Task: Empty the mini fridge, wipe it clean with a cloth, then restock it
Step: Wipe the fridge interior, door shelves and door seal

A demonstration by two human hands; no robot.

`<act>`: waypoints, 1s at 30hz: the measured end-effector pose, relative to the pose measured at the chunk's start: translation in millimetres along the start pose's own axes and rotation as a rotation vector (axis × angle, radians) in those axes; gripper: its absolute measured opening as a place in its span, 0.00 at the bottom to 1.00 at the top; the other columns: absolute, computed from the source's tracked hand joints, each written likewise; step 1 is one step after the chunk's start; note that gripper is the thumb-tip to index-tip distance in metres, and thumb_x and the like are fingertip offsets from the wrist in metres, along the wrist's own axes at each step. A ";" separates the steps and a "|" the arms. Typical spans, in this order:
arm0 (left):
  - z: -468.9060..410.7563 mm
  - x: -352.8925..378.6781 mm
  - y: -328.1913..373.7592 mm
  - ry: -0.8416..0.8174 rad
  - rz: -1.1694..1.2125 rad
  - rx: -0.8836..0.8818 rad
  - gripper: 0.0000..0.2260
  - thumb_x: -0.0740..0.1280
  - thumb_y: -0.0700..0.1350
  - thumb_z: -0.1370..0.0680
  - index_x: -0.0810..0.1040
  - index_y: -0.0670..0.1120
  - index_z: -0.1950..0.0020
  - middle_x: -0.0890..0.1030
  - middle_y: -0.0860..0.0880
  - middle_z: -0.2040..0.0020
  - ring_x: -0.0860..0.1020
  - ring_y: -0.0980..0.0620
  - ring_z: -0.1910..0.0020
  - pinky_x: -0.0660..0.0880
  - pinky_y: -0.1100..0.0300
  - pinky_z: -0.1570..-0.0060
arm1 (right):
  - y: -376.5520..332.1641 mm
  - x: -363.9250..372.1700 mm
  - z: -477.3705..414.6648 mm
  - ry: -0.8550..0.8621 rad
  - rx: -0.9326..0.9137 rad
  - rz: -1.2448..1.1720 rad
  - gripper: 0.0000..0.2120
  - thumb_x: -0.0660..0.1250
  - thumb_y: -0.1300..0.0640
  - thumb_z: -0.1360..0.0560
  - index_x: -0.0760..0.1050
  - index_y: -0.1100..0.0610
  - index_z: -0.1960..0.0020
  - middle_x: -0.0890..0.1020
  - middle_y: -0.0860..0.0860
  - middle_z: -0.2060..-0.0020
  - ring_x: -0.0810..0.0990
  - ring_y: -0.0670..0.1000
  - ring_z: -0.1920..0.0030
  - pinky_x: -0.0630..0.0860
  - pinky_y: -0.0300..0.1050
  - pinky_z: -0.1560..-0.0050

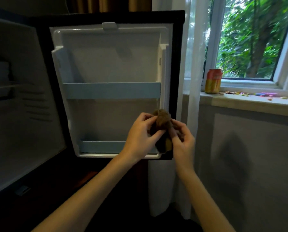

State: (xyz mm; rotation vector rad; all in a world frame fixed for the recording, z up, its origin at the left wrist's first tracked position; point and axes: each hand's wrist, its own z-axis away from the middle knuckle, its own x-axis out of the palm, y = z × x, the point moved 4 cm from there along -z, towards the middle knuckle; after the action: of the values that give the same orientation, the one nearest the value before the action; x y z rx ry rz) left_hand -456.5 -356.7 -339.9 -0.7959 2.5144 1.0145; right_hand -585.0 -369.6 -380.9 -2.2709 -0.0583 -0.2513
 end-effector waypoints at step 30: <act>12.8 -8.3 -96.7 -0.134 -0.315 -0.105 0.08 0.65 0.42 0.21 0.83 0.45 0.47 0.84 0.49 0.49 0.81 0.51 0.47 0.72 0.59 0.49 | 63.6 29.1 3.3 0.317 -0.149 0.352 0.18 0.69 0.62 0.24 0.73 0.66 0.36 0.74 0.58 0.37 0.71 0.44 0.38 0.70 0.37 0.37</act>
State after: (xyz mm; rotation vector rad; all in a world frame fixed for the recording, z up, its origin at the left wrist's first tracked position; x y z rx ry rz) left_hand -390.8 -401.9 -396.7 -1.0762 2.1518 1.0557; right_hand -548.1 -409.9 -424.6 -2.3109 0.5358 -0.4335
